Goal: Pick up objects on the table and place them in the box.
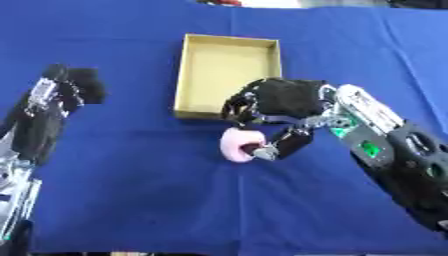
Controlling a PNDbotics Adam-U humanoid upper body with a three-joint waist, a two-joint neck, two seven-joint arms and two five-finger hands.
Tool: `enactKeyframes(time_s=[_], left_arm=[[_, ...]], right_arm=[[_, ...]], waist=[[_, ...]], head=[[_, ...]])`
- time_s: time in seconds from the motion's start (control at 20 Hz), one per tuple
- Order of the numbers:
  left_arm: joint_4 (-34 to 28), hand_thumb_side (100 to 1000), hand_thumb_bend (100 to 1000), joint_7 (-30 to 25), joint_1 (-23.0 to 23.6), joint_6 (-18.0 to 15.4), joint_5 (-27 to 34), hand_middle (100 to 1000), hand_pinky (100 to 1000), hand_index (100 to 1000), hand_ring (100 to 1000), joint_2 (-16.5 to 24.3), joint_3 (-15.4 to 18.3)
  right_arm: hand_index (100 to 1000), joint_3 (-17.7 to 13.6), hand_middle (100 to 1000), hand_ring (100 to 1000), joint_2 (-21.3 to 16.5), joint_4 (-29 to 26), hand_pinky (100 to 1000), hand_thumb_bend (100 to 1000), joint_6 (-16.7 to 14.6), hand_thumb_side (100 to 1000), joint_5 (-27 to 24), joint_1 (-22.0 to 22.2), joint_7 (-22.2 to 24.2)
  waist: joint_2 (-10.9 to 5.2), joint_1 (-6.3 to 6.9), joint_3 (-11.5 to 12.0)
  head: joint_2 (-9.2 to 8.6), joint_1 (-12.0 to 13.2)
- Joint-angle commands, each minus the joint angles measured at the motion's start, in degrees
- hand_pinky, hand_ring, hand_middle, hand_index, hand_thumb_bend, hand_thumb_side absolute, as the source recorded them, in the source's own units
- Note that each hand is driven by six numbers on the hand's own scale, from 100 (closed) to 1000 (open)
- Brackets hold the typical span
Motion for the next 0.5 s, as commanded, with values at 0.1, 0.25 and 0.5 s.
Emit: enactKeyframes(time_s=[0.1, 0.25, 0.5], left_arm=[[-0.86, 1000, 175, 0.04, -0.44, -0.16, 0.03, 626, 748, 780, 690, 0.62, 0.39], [-0.85, 1000, 175, 0.04, -0.38, -0.17, 0.07, 627, 748, 780, 690, 0.68, 0.39], [-0.93, 1000, 174, -0.05, -0.57, -0.24, 0.22, 626, 748, 780, 689, 0.76, 0.28]], right_arm=[[369, -2.00, 729, 674, -2.67, -1.34, 673, 100, 2.13, 227, -3.98, -3.16, -1.63], [374, -3.44, 738, 686, -4.30, -2.15, 688, 100, 3.66, 199, -5.39, -5.57, -1.14], [379, -5.84, 748, 700, -5.97, -1.12, 704, 101, 5.33, 179, -4.35, -8.81, -0.53]], waist=[[-1.36, 0.12, -0.20], [-1.52, 0.07, -0.22], [-1.59, 0.13, 0.30]], head=[[0.29, 0.31], [0.29, 0.39], [0.29, 0.25]])
